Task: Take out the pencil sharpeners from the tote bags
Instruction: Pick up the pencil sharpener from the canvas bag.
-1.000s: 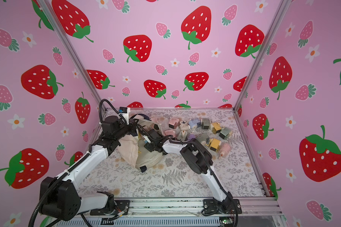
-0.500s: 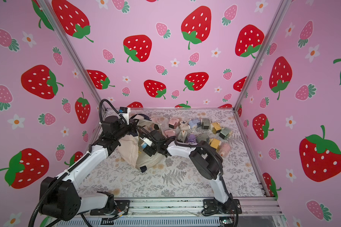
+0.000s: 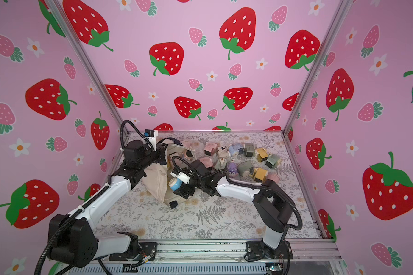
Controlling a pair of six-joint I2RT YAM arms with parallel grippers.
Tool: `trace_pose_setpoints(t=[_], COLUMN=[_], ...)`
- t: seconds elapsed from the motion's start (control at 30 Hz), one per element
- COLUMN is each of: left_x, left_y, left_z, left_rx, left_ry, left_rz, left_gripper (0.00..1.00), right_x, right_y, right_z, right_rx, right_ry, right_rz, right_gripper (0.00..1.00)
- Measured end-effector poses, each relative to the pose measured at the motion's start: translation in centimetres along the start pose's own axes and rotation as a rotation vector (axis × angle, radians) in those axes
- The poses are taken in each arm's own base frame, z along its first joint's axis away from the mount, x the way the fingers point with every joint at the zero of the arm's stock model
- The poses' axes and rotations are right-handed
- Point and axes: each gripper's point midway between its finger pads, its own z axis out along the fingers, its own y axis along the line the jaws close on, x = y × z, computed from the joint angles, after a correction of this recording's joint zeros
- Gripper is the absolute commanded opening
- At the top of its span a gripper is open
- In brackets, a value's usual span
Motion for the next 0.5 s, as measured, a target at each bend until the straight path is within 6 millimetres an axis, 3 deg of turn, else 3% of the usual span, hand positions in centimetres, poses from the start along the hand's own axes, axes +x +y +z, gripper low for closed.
trace_pose_setpoints(t=[0.17, 0.3, 0.5], left_x=[-0.7, -1.1, -0.9], left_y=[2.0, 4.4, 6.5], left_z=[-0.7, -2.6, -5.0], left_rx=[-0.102, -0.186, -0.275], left_ry=[-0.035, -0.098, -0.172], left_rz=[-0.012, -0.059, -0.113], left_gripper=[0.0, 0.0, 0.0], right_x=[-0.7, -0.8, 0.9], right_y=[0.5, 0.2, -1.5], right_z=[-3.0, -5.3, -7.2], right_rx=[0.035, 0.103, 0.245], right_ry=[-0.045, -0.08, -0.065], right_rz=[-0.02, -0.032, -0.02], right_gripper=[0.77, 0.77, 0.76])
